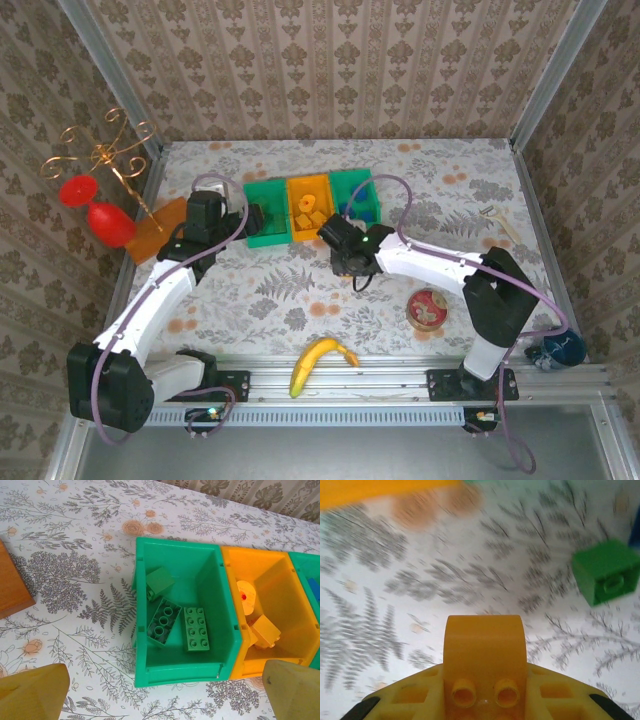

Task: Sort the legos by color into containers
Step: Pick up the lego from the bottom-center of the table, then place the lego in the container.

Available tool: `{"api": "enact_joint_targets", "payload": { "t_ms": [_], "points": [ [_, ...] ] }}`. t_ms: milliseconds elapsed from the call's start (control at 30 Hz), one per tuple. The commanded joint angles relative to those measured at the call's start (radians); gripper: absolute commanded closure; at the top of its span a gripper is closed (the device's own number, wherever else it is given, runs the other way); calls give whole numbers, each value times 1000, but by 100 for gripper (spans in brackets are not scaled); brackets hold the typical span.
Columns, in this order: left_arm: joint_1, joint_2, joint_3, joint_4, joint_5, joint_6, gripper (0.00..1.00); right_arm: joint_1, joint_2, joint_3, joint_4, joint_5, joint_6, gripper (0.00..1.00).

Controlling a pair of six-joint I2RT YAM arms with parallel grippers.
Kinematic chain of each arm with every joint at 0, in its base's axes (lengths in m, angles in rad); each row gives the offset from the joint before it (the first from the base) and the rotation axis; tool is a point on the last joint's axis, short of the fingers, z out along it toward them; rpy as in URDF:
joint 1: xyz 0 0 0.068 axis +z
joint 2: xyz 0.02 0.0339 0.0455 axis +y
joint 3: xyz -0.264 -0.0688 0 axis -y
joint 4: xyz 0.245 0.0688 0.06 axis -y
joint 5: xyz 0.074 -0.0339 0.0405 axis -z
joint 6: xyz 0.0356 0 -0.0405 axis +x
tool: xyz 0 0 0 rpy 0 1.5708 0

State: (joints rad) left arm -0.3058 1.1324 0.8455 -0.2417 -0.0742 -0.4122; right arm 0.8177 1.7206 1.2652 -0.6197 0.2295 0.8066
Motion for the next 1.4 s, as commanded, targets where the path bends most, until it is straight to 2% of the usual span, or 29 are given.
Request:
{"api": "enact_joint_targets", "payload": {
  "t_ms": [0,333,867,1100,1367],
  "points": [
    [6,-10,-3,-2,4,-8,0,-9,36,108,-26,48,-104,80],
    [8,-10,-4,-11,13,-3,0,-63,230,440,-36,56,-274,79],
    [13,-22,1,-22,16,5,0,-170,489,713,4,1,-371,78],
    [14,-23,6,-32,15,11,0,-186,558,803,-22,1,-393,69],
    [18,-19,15,-33,16,14,0,-195,569,846,-49,1,-403,51]
  ]
}}
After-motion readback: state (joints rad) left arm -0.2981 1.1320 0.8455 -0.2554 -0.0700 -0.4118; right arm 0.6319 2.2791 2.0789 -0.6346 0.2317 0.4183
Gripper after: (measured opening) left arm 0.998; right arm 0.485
